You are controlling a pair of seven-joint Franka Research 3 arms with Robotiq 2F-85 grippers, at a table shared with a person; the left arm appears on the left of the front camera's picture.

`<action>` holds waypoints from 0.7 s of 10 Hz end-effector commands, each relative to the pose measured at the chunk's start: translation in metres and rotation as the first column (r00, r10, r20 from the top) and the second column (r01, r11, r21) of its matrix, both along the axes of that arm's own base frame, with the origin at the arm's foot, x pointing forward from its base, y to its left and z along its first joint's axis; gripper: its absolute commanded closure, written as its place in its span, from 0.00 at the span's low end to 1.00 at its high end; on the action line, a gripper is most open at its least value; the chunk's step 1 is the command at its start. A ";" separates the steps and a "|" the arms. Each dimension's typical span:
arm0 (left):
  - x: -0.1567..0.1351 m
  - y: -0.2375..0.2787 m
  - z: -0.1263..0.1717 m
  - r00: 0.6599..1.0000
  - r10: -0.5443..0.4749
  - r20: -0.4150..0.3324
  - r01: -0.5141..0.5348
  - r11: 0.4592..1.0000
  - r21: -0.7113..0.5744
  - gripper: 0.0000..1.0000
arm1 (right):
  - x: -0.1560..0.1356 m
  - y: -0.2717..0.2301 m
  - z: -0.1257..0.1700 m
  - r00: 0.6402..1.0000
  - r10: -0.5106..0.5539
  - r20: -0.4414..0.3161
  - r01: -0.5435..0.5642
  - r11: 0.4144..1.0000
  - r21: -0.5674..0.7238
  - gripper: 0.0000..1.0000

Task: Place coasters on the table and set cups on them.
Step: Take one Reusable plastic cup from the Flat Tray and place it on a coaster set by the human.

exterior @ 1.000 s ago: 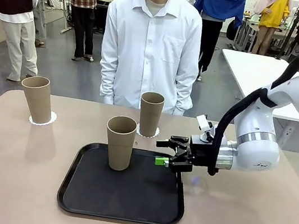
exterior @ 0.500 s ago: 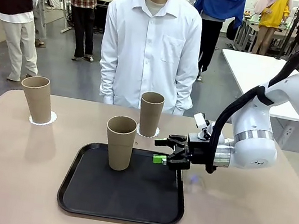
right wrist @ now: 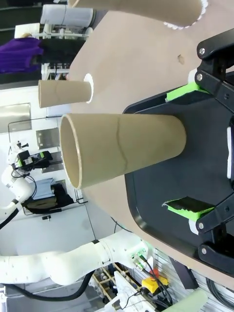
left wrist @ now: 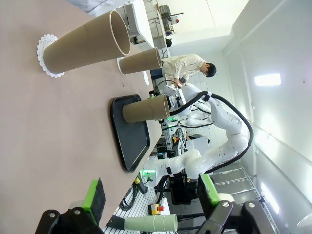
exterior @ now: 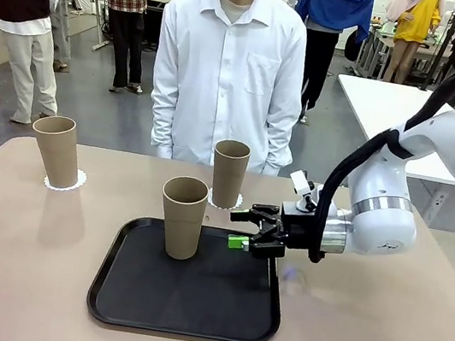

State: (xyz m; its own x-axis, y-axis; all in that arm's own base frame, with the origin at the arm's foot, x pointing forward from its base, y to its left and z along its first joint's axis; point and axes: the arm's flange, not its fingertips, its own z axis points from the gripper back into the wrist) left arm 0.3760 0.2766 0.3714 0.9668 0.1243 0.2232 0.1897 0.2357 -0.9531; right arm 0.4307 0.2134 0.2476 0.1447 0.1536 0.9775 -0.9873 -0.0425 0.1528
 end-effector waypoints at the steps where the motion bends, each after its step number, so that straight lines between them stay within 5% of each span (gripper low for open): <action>1: -0.002 0.000 0.002 1.000 0.006 0.002 -0.006 1.000 0.004 0.00 | 0.012 0.020 0.003 0.999 0.025 -0.025 -0.026 1.000 -0.010 0.00; 7: -0.002 0.000 0.002 1.000 0.006 0.002 -0.006 1.000 0.004 0.00 | 0.035 0.047 -0.004 0.998 0.069 -0.006 -0.069 0.998 0.003 0.00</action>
State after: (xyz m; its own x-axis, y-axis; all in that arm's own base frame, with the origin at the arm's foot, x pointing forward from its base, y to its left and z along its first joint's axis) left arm 0.3760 0.2767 0.3713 0.9668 0.1244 0.2232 0.1897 0.2357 -0.9531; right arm 0.4604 0.2519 0.2489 0.1378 0.1403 0.9805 -0.9840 -0.0931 0.1516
